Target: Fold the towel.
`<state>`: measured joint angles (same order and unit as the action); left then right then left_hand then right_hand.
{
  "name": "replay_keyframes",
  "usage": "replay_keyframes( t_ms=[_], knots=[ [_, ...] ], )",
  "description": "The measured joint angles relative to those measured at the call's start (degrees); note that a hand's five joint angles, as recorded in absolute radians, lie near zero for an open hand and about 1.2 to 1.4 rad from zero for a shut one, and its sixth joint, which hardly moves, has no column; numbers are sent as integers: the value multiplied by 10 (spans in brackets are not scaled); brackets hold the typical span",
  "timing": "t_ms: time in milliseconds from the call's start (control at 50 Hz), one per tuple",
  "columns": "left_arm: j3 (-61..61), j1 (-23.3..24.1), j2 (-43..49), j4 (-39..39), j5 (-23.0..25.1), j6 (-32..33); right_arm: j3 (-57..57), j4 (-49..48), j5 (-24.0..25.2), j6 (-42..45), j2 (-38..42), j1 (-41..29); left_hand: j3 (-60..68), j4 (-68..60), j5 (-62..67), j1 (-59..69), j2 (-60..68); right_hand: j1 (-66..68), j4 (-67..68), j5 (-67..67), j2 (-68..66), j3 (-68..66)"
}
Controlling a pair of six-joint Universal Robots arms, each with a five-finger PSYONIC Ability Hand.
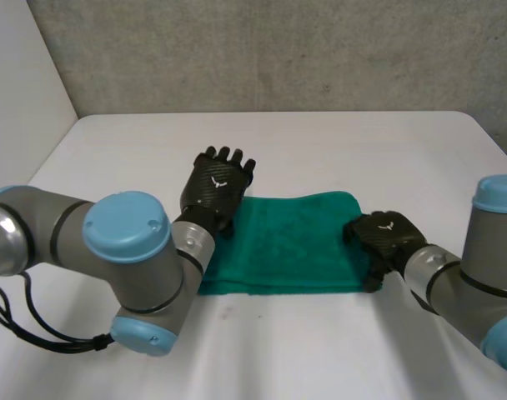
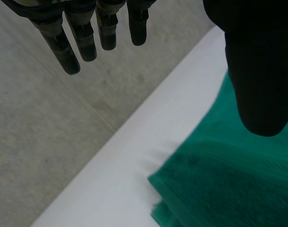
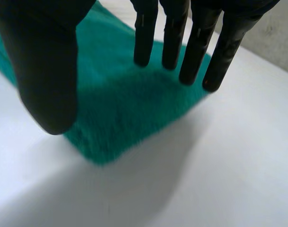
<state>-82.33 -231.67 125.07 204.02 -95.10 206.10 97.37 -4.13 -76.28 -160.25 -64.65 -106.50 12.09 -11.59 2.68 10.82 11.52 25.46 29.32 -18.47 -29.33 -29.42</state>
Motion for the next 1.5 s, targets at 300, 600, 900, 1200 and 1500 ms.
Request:
replay_keyframes(
  t_ms=[300,600,900,1200,1500],
  knots=[
    [-8,-10,-3,-31,-2,-9,24,-35,3,3,6,17,0,0,0,0,0,55,67,-58,-64,-65],
    [-66,-25,-57,-29,-2,-10,-10,-64,-37,33,-12,8,0,0,0,0,0,306,388,-371,-383,-382],
    [-109,-92,-131,-30,-21,-44,-300,64,7,55,136,-278,0,0,0,0,0,314,388,-386,-383,-383],
    [-128,-101,-134,-30,-16,-54,-289,54,-122,-8,120,-242,0,0,0,0,0,-24,-29,20,32,33],
    [-136,-83,-130,-30,-14,-54,-10,-22,-48,-37,-18,-14,0,0,0,0,0,-34,-46,38,32,45]
  ],
)
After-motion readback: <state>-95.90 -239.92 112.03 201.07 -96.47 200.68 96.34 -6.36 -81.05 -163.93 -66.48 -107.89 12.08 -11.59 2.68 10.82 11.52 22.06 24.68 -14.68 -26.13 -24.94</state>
